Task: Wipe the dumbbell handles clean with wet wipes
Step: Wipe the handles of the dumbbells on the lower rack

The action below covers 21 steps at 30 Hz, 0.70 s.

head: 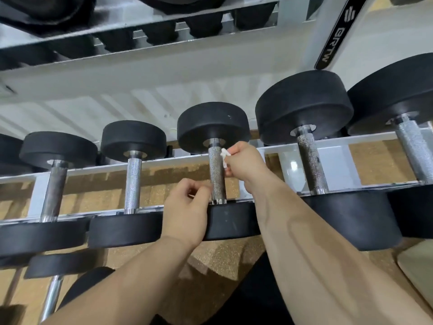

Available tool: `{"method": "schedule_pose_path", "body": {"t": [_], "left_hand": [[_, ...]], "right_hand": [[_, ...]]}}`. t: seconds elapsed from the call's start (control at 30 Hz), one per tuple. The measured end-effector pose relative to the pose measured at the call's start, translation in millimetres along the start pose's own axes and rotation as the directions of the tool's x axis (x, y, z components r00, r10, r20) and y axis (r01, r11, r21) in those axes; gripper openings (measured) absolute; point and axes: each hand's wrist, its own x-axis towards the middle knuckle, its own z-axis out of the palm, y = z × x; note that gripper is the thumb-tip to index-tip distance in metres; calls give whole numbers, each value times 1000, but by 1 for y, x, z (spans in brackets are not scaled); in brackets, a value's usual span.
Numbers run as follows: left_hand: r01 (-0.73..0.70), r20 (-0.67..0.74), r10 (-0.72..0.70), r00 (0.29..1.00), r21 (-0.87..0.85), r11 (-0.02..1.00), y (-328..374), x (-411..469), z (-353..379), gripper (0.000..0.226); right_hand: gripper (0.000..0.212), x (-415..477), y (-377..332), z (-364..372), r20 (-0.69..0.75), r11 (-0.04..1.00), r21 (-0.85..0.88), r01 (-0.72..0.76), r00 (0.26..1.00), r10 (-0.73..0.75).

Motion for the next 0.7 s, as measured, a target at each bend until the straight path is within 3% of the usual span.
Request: {"method": "schedule_pose_path", "body": {"t": [0.1, 0.2, 0.27, 0.4, 0.5, 0.6, 0.7], "left_hand": [[-2, 0, 2, 1000, -11, 1000, 2, 0, 0, 23], [4, 6, -4, 1000, -16, 1000, 2, 1, 0, 20], [6, 11, -6, 1000, -14, 1000, 1, 2, 0, 20], [7, 4, -6, 1000, -22, 1000, 0, 3, 1, 19], [0, 4, 0, 1000, -18, 1000, 1, 2, 1, 17], [-3, 10, 3, 1000, -1, 1000, 0, 3, 0, 16], [12, 19, -12, 1000, -7, 1000, 0, 3, 0, 16]], "right_hand": [[31, -6, 3, -6, 112, 986, -160, -43, 992, 62], [27, -21, 6, -15, 206, 917, -399, 9, 975, 80], [25, -25, 7, -17, 198, 943, -332, -15, 976, 85], [21, -10, -1, -6, 72, 996, 47, -72, 995, 69], [12, 0, -9, 0, 7, 998, 67, -19, 1000, 18], [16, -15, -10, -8, 72, 993, -115, 17, 997, -8], [22, -40, -8, -15, 242, 892, -447, 68, 969, 48]]}}
